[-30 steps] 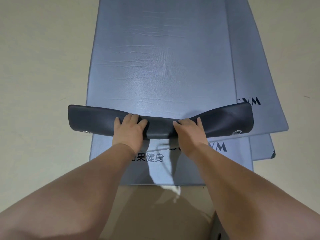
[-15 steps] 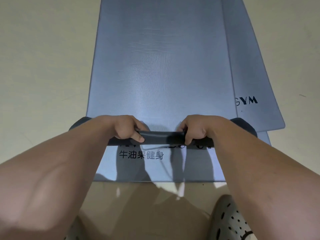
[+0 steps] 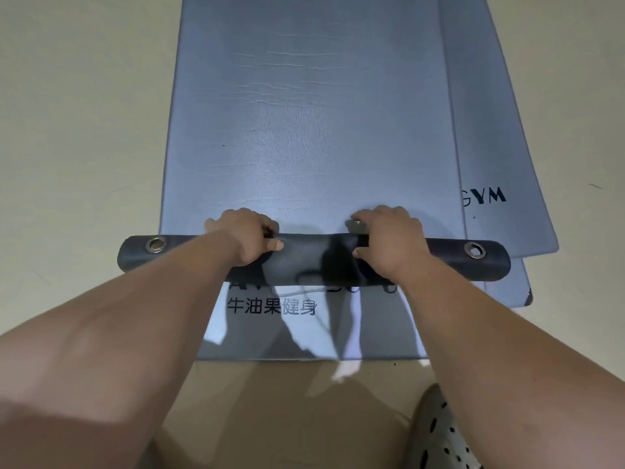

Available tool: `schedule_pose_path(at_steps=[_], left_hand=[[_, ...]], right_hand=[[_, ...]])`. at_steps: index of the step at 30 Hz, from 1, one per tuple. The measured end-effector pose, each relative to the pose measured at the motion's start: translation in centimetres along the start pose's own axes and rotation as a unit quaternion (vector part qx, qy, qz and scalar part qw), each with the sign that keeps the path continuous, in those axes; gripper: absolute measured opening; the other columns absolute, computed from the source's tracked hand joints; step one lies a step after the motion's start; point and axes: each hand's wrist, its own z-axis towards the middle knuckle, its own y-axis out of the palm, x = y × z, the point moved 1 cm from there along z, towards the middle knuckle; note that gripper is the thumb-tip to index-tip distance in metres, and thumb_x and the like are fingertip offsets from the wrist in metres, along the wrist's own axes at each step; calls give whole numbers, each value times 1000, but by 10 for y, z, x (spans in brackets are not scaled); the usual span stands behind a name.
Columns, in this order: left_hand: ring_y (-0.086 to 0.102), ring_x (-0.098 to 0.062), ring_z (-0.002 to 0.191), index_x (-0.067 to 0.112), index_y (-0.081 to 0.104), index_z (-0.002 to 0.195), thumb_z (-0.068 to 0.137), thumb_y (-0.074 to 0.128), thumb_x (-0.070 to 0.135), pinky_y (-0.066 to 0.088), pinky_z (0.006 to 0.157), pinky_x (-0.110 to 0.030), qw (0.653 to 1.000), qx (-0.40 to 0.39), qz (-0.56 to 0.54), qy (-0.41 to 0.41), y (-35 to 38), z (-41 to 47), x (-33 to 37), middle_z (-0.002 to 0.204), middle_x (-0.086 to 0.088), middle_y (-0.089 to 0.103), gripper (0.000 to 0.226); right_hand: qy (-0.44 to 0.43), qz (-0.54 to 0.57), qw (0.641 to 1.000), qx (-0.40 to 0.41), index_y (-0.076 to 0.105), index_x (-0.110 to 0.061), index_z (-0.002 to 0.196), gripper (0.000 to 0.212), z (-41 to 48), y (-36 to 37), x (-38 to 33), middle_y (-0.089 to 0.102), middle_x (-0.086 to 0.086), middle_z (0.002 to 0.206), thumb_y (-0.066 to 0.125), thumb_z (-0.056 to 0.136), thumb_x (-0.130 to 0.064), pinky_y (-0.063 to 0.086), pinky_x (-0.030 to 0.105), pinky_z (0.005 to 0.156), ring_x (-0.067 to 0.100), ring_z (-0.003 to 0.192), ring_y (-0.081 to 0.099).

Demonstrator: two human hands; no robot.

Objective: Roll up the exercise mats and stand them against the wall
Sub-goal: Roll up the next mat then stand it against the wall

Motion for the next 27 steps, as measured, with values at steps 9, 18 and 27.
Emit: schedule_pose_path(at_steps=[9,18,27], left_hand=[[41,-31,129,36,49,132,97,51,62,27,113,-56,990,112,75,-46,21,-3,16,137,-5,48,44],[53,-35,90,14,70,96,81,76,38,40,79,-45,928,301,153,156,41,-32,27,97,-10,62,29],[55,-35,123,27,65,122,71,85,40,38,101,-49,962,211,126,120,49,-38,20,128,-7,65,57]], right_hand=[[-92,-55,978,177,57,-15,148,76,-65,83,-22,55,12,141,83,77,-25,34,57,115,34,134,50],[-46,-78,996,8,10,-34,166,81,-24,48,-30,14,-4,172,56,100,-20,-2,47,130,19,161,6],[-57,-28,997,-52,25,-34,164,90,-2,27,-27,28,-3,168,67,89,-7,-3,43,130,17,156,21]])
